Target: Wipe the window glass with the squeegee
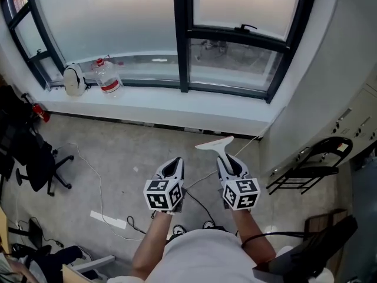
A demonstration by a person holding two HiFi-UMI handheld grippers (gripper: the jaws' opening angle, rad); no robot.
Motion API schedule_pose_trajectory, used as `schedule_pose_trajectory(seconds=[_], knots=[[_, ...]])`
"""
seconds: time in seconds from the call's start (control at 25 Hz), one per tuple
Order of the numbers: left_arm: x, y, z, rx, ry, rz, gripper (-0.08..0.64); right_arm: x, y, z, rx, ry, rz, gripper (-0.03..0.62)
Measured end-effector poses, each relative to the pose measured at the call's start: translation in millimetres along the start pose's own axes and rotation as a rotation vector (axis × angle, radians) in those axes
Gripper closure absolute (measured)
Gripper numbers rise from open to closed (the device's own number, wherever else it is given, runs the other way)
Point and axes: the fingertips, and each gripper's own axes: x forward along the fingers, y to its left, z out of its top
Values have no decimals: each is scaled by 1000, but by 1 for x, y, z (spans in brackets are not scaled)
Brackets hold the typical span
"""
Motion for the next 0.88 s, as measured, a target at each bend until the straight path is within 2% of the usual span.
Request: schedule_pose_trajectory(seconds=[0.72, 0.88], knots=[[20, 3, 9, -26, -3, 15, 560, 14, -20, 11, 13, -13, -3, 508], [24, -3, 12, -16, 0, -2, 560, 11, -24, 11, 19, -16, -11, 508]])
